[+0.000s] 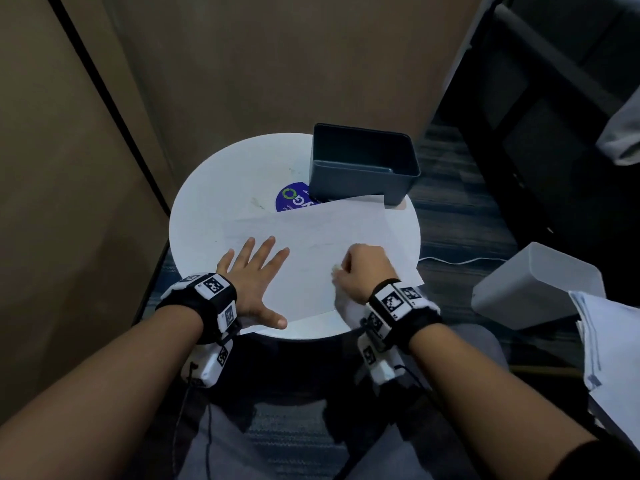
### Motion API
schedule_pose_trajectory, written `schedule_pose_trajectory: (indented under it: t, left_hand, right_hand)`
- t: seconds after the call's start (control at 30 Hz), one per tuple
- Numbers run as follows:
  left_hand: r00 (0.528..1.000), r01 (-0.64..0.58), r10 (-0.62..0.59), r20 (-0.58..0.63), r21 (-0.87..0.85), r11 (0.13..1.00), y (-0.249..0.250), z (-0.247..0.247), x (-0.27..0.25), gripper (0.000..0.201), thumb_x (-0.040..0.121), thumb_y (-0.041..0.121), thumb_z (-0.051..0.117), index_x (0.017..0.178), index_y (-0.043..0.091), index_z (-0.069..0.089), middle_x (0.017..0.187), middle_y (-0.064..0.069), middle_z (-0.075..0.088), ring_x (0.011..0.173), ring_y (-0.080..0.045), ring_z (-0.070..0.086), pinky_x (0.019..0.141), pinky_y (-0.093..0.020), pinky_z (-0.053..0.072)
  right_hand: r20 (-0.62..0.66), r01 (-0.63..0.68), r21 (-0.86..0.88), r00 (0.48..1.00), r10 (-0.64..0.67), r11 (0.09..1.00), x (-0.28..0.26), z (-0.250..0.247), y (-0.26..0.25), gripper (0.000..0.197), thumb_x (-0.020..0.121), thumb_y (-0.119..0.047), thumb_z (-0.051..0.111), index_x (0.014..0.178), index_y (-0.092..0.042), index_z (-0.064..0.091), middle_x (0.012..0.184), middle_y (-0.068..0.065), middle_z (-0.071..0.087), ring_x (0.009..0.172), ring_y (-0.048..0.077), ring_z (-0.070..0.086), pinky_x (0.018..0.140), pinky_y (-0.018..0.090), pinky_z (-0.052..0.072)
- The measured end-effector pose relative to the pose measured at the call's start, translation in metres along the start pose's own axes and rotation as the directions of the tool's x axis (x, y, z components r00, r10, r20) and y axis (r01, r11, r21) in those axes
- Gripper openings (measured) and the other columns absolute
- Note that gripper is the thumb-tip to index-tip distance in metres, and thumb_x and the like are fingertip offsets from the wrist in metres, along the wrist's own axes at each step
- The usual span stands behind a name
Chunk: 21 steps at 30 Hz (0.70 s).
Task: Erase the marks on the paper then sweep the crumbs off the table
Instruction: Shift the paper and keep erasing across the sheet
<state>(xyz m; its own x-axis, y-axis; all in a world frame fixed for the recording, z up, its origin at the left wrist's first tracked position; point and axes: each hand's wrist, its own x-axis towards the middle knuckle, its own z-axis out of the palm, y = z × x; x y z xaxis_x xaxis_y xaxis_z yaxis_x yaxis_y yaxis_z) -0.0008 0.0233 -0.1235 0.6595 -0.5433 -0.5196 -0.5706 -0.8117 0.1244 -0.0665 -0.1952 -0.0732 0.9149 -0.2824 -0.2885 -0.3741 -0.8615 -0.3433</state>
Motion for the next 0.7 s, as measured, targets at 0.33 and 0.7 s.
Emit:
schedule_pose_trajectory:
  t: [0.33, 0.7]
  left_hand:
    - [1.000, -0.011, 0.011, -0.005, -0.010, 1.000, 0.001, 0.000, 0.002, 0.145, 0.042, 0.098, 0.050, 0.148, 0.041, -0.030, 0.156, 0.009, -0.039, 0.146, -0.026, -0.032, 0.118, -0.057, -0.009]
    - [0.983, 0.112, -0.107, -0.152, 0.029, 0.993, -0.017, -0.023, -0.017, 0.122, 0.057, 0.087, 0.063, 0.152, 0.034, 0.009, 0.163, 0.000, -0.002, 0.151, -0.026, 0.000, 0.116, -0.059, 0.015]
  right_hand:
    - [0.029, -0.145, -0.004, 0.989, 0.145, 0.989, 0.001, 0.007, 0.027, 0.026, 0.089, -0.035, 0.062, 0.094, -0.009, 0.066, 0.100, 0.012, 0.067, 0.091, 0.030, 0.066, 0.073, 0.032, 0.054]
    - [0.045, 0.147, 0.151, 0.987, -0.155, 0.978, 0.000, 0.045, -0.031, 0.014, 0.090, -0.027, 0.062, 0.091, -0.014, 0.064, 0.098, 0.008, 0.067, 0.089, 0.026, 0.063, 0.073, 0.033, 0.052]
